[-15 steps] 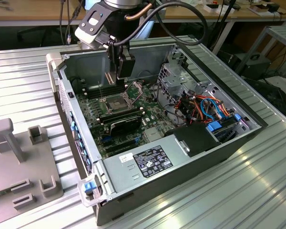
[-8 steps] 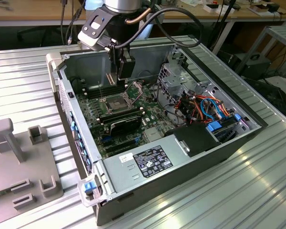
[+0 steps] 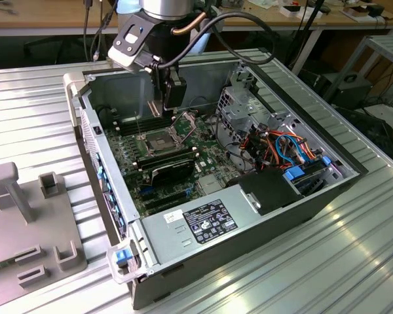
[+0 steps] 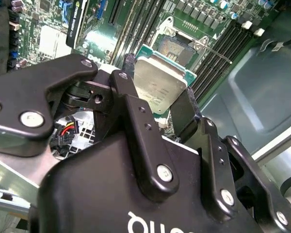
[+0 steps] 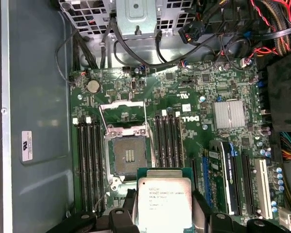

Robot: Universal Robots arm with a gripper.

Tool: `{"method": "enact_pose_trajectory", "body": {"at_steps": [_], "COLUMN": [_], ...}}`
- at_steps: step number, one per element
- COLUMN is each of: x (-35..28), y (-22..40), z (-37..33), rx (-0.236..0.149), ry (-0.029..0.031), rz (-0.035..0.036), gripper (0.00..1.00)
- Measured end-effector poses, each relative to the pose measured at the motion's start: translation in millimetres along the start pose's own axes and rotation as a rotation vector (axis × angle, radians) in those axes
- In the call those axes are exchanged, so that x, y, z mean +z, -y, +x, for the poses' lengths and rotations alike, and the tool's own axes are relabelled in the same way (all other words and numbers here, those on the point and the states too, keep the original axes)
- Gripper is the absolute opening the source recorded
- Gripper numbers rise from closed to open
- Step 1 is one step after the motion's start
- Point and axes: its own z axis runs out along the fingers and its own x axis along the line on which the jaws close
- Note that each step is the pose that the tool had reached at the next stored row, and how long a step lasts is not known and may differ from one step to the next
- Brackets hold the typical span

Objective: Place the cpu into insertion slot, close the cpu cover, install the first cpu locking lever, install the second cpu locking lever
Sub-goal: 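Place the cpu into insertion slot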

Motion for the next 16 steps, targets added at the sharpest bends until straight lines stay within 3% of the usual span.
{"method": "enact_pose_trajectory", "body": {"at_steps": [5, 15, 16], "x": [6.5, 26.1, 30.6], "y": [0.6, -0.6, -1.6], "z": [1.2, 5.7, 6.9], "rx": [0.000, 0.000, 0.000], "ry": [-0.0018, -0.0015, -0.0014], "rz": [0.0010, 0.0059, 0.0072], "gripper": [0.55, 0.55, 0.55]}}
